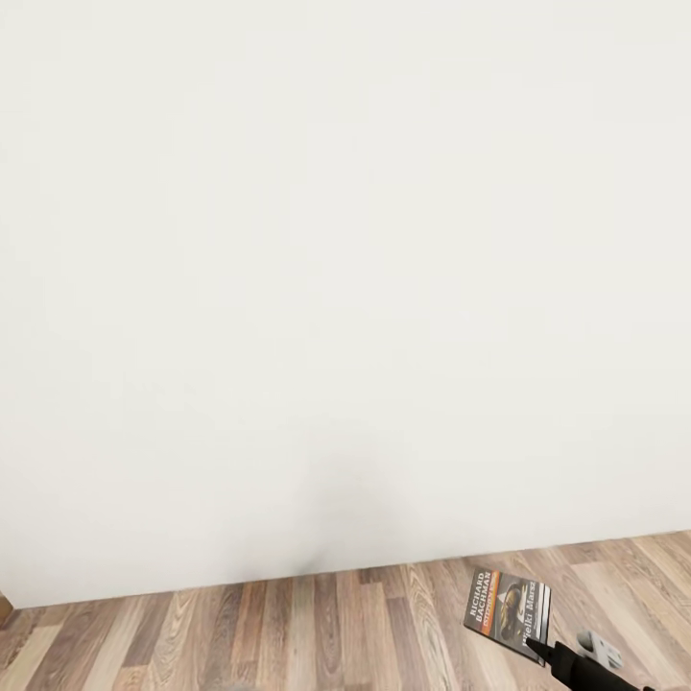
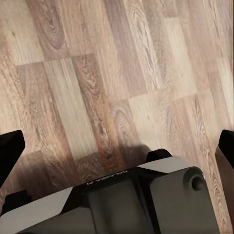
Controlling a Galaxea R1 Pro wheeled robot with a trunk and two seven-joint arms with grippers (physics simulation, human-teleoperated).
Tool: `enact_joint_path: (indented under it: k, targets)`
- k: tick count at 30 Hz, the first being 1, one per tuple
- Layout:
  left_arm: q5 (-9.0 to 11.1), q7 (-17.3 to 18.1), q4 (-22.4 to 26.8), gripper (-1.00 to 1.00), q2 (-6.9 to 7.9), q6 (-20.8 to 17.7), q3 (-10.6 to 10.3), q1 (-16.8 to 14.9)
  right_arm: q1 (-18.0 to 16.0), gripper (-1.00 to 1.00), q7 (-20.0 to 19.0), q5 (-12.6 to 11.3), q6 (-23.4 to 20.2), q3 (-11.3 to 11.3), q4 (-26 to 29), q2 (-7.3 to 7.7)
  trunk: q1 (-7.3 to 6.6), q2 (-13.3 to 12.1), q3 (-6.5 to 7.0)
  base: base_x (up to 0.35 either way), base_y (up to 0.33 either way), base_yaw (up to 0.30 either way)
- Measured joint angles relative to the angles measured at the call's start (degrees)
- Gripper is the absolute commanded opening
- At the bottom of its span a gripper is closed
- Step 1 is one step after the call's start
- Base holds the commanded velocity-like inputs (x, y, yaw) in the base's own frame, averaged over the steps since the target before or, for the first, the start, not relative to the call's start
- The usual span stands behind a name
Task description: In the bedroom, move the book from the bed onto either nightstand, and place the two sandals side by side next to the bed.
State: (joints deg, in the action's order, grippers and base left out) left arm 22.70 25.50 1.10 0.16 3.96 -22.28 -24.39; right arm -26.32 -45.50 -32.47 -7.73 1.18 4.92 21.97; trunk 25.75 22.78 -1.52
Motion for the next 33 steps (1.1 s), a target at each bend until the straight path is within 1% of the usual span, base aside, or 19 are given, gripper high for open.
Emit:
enact_joint_path:
  k: [3, 8, 33]
  targets:
    - [0.00, 0.00, 0.00, 1.00, 0.00, 0.01, 0.00, 0.00, 0.00, -1.00, -0.01, 0.02, 0.00, -0.05, -0.01, 0.00, 0.00, 0.00, 0.00, 0.060, 0.000, -0.231]
    - [0.01, 0.00, 0.01, 1.00, 0.01, 0.01, 0.00, 0.01, -0.01, -1.00, 0.00, -0.02, 0.00, 0.05, -0.01, -0.01, -0.03, 0.01, 0.00, 0.240, 0.000, -0.078]
    - [0.01, 0.00, 0.01, 1.00, 0.01, 0.01, 0.00, 0.01, -0.01, -1.00, 0.02, 0.10, 0.01, -0.14, -0.03, -0.01, -0.03, 0.01, 0.00, 0.312, 0.000, -0.003]
